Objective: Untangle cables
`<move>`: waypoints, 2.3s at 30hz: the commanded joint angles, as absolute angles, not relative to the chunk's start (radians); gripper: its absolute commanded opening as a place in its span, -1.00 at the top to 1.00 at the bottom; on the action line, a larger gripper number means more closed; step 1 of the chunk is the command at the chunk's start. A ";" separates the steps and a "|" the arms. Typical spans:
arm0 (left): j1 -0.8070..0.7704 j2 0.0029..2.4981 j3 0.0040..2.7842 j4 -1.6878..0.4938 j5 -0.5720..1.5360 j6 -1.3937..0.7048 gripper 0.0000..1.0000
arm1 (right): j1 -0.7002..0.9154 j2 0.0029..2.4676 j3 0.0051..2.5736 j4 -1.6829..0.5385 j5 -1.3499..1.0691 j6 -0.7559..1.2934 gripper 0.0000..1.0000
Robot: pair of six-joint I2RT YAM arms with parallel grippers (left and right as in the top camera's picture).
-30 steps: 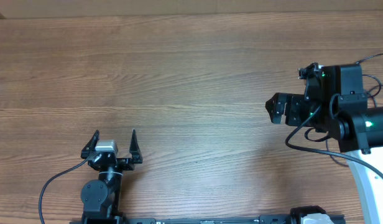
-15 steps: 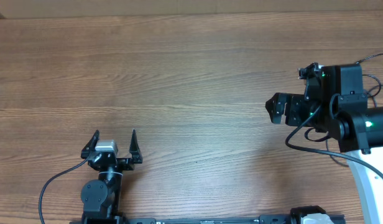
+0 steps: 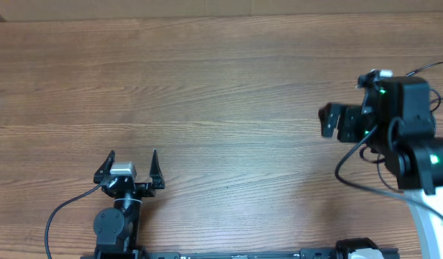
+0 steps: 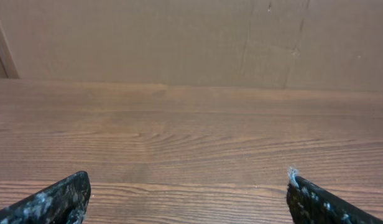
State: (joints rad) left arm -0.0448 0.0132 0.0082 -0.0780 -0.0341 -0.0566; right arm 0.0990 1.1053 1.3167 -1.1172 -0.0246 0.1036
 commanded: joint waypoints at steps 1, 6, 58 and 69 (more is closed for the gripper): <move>-0.038 0.004 0.006 -0.078 -0.026 -0.067 -1.00 | 0.100 0.980 1.196 -0.888 -0.108 0.104 -1.00; -0.038 0.004 0.006 -0.078 -0.026 -0.067 -0.99 | 0.100 0.820 0.942 -0.493 -0.237 0.104 -1.00; -0.038 0.004 0.006 -0.078 -0.026 -0.067 -0.99 | 0.096 0.003 0.009 -0.084 -0.035 0.054 -1.00; -0.038 0.004 0.006 -0.078 -0.026 -0.067 -1.00 | 0.096 0.003 0.009 -0.084 0.036 -0.009 -1.00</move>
